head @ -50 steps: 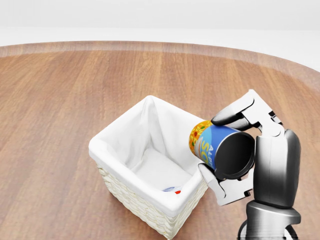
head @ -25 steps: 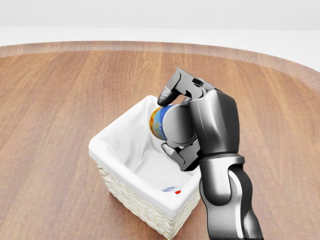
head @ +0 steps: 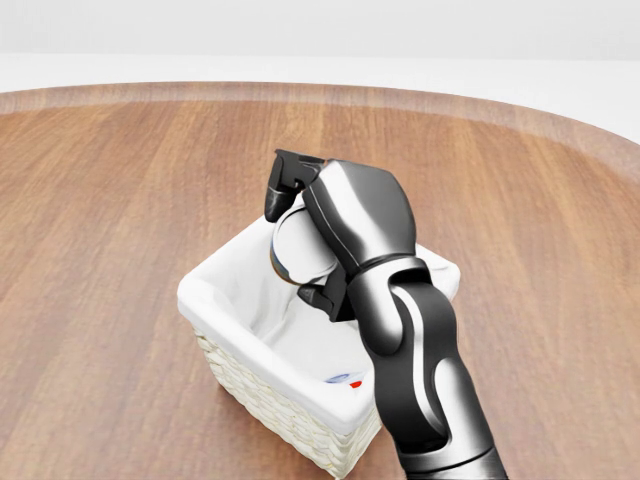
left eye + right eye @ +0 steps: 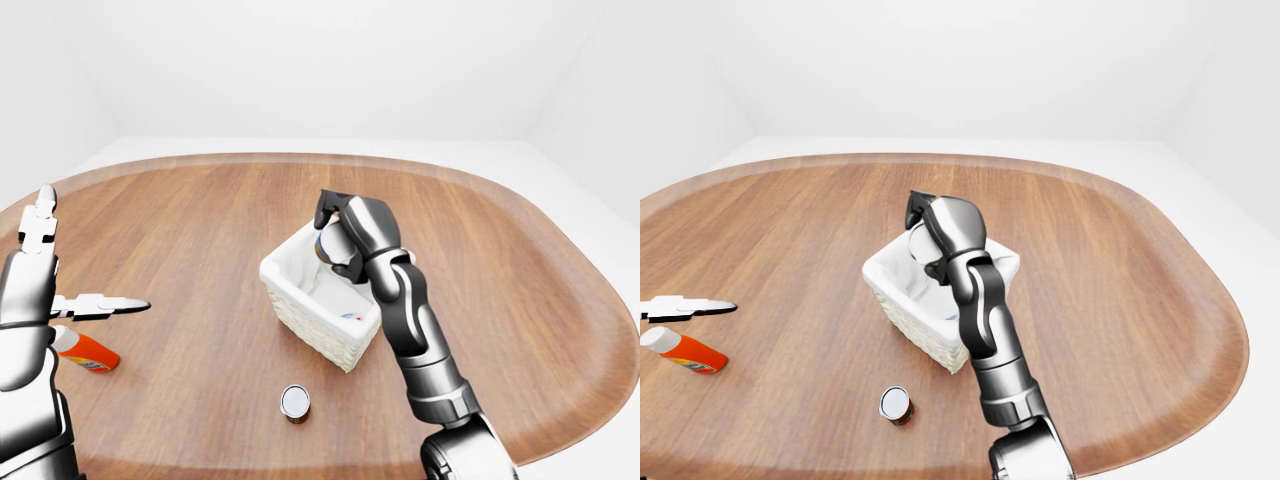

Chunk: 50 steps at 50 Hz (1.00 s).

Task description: Pick up the alphabet soup and the cream cheese box, and put them in the basket.

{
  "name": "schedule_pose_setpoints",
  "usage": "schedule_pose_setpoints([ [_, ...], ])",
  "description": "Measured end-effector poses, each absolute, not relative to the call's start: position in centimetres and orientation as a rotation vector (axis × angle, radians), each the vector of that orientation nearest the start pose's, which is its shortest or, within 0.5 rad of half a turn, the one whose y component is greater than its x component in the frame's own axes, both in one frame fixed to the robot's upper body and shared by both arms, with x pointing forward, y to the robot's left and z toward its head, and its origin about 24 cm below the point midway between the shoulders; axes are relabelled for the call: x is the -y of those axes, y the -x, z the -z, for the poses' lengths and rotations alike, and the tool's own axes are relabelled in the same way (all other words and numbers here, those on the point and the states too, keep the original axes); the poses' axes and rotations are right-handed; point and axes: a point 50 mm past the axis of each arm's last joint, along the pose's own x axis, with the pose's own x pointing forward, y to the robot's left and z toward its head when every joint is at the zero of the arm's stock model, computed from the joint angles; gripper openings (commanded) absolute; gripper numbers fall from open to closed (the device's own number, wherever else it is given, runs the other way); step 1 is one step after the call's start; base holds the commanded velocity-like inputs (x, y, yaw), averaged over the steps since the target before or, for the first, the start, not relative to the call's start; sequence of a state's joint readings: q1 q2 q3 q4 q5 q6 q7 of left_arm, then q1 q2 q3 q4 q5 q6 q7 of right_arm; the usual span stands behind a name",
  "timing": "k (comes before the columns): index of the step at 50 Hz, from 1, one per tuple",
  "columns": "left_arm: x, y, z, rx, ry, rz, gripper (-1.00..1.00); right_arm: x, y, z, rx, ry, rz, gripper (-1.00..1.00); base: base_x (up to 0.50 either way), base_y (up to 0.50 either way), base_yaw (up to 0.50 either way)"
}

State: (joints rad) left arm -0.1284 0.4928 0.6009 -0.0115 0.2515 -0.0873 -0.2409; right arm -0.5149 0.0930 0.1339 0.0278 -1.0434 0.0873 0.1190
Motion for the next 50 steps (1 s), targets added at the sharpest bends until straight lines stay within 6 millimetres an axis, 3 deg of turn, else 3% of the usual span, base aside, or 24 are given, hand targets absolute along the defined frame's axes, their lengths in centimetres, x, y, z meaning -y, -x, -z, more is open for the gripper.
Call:
schedule_pose_setpoints([
  [12, -34.2, -23.5, -16.2, 0.198, -0.733, -0.363, 1.0, 5.6, -33.8, -15.9, 0.359, 1.051, -0.138, -1.0, 0.0, 0.0, 0.0],
  [42, -34.2, -23.7, -16.0, 0.187, -0.735, -0.363, 1.0, 6.5, -35.8, -12.9, 0.234, 1.081, -0.147, -1.0, 0.0, 0.0, 0.0],
  [43, -34.2, -23.7, -16.0, 0.187, -0.735, -0.362, 1.0, 6.5, -35.8, -12.9, 0.232, 1.081, -0.147, -0.55, 0.0, 0.0, 0.0],
  [44, -34.2, -23.7, -16.0, 0.187, -0.735, -0.362, 1.0, 6.5, -35.8, -12.9, 0.232, 1.077, -0.145, 0.47, 0.0, 0.0, 0.0],
  [45, -34.2, -23.7, -16.0, 0.187, -0.735, -0.362, 1.0, 6.5, -35.8, -12.9, 0.231, 1.074, -0.146, 1.0, 0.0, 0.0, 0.0],
  [50, -34.2, -23.7, -15.9, 0.186, -0.736, -0.362, 1.0, 6.4, -35.8, -13.2, 0.243, 1.062, -0.144, 1.0, 0.0, 0.0, 0.0],
])
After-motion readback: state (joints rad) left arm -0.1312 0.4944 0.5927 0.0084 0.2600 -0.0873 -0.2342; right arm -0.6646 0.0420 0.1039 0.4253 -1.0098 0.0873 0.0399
